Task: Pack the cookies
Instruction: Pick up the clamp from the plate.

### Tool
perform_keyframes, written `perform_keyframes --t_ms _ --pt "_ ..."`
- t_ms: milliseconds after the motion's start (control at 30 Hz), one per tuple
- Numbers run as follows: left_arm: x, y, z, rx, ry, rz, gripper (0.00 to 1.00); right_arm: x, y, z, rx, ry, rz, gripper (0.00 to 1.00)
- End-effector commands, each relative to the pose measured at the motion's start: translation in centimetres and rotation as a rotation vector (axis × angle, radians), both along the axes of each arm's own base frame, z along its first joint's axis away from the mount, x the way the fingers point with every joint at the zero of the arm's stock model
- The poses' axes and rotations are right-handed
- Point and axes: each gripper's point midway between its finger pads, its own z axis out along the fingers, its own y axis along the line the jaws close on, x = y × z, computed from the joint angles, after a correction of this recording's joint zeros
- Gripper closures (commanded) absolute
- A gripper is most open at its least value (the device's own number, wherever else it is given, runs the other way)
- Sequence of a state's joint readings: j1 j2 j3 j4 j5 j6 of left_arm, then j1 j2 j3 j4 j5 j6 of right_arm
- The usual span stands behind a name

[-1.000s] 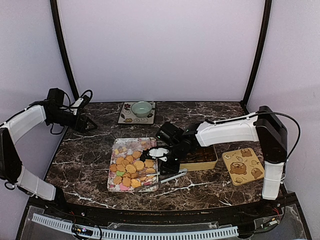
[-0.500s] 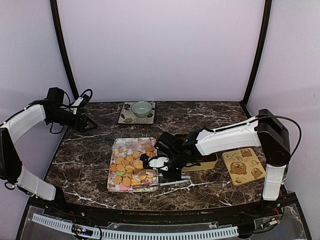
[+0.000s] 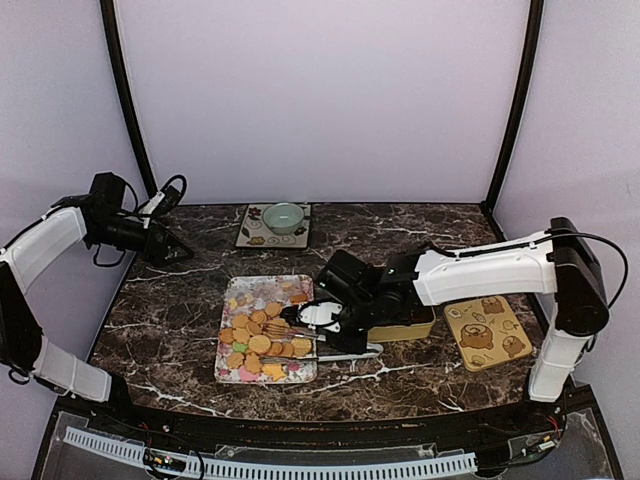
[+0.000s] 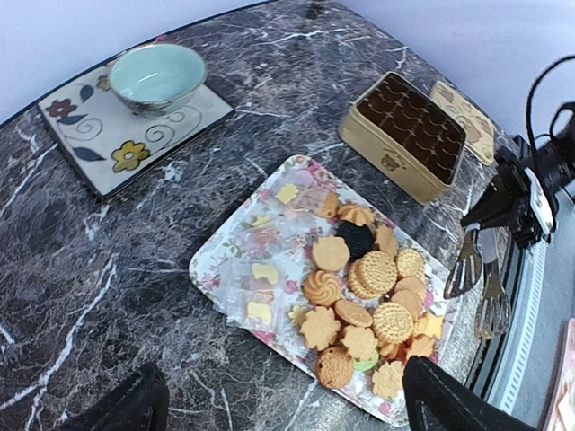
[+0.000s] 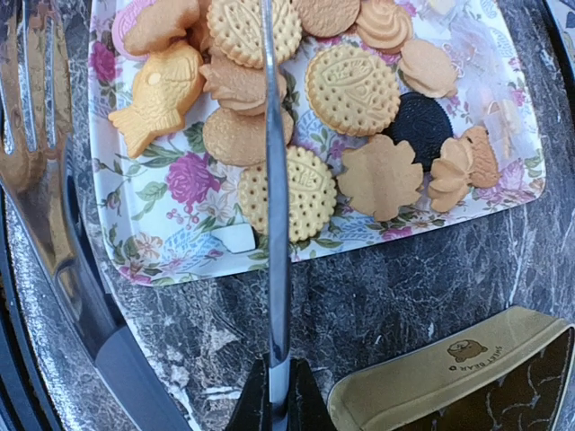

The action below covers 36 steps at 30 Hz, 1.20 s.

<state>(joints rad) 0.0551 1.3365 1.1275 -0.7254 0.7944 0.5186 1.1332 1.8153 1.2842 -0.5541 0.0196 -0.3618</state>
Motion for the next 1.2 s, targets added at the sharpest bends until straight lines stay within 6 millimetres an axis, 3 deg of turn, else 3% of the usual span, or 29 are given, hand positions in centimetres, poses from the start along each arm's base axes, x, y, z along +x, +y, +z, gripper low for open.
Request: perform_keyframes --t_ms 0,100,233,367,633,867,1167 --pt "-4.2 -2.4 3.8 -0.070 -0.102 -0.202 0.08 -0.6 1.2 4.1 0.118 0.021 -0.016 1.00" --pt "-7.1 -4.2 4.9 -0.112 -0.118 -0.327 0.15 -0.5 2.1 4.8 0.137 0.078 -0.031 1.00" --pt "-11.7 -6.4 4.4 -0.060 -0.060 -0.500 0.19 0.1 4.4 6.1 0.181 0.183 -0.045 1.00" --pt "-13.8 -7.8 3.8 0.087 -0.100 -0.619 0.17 0.8 6.6 7.8 0.214 0.254 -0.061 1.00" --pt "-14.2 -9.2 3.3 0.195 -0.175 -0.712 0.20 1.0 8.0 9.1 0.232 0.281 -0.076 1.00" --pt "-15.1 -10.0 1.6 0.260 -0.202 -0.764 0.31 1.2 8.0 9.0 0.222 0.276 -0.088 1.00" --pt "-14.2 -10.8 0.3 0.332 -0.260 -0.765 0.49 2.0 9.0 9.3 0.224 0.263 -0.119 1.00"
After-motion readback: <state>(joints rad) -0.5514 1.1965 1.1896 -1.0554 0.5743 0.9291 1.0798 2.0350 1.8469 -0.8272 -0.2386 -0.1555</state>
